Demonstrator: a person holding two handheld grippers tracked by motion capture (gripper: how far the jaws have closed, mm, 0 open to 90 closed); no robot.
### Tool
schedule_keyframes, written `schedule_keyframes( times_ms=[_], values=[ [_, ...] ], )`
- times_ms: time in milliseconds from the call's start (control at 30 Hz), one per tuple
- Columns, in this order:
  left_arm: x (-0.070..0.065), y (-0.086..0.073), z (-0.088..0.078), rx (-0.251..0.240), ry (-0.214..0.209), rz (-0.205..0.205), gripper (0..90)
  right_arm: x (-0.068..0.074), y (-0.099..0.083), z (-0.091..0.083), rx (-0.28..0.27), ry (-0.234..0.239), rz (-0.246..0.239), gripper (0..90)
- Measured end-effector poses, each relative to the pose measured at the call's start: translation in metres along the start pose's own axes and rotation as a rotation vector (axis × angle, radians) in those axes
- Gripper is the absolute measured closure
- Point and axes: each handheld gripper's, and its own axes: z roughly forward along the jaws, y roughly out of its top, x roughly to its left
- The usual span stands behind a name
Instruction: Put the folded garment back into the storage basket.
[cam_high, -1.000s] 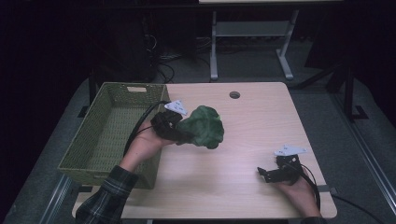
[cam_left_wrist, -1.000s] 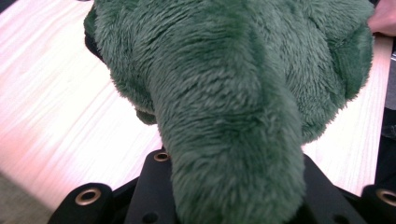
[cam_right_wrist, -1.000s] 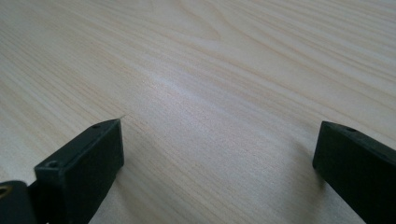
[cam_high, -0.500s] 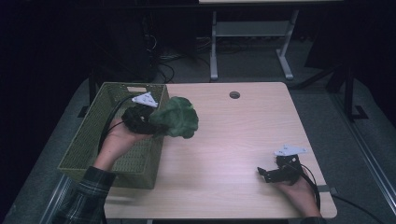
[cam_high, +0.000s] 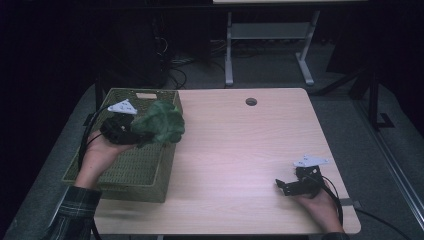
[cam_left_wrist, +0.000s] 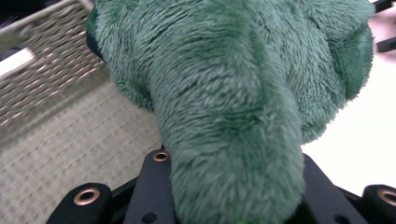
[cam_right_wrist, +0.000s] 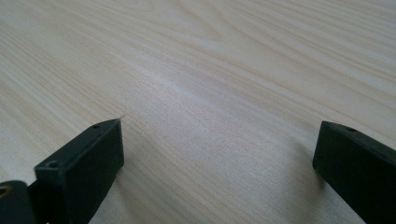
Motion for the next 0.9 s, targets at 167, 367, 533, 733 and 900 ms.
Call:
schedule_keyframes(
  times_ms=[167, 367, 533, 733, 900],
  values=[
    [0.013, -0.016, -0.003, 0.027, 0.052, -0.023, 69.8, 0.000, 0.000, 0.000, 0.000, 0.000, 0.000, 1.5],
    [0.029, -0.039, -0.004, 0.023, 0.084, -0.087, 69.8, 0.000, 0.000, 0.000, 0.000, -0.001, -0.001, 1.5],
    [0.039, -0.056, 0.001, 0.041, 0.112, -0.122, 69.8, 0.000, 0.000, 0.000, 0.000, 0.000, 0.001, 1.6],
    [0.049, -0.071, 0.013, 0.081, 0.125, -0.137, 69.6, 0.000, 0.000, 0.000, 0.000, 0.000, 0.001, 1.6],
    [0.056, -0.078, 0.024, 0.131, 0.125, -0.132, 69.0, 0.000, 0.000, 0.000, -0.002, -0.002, -0.003, 1.6]
  ],
)
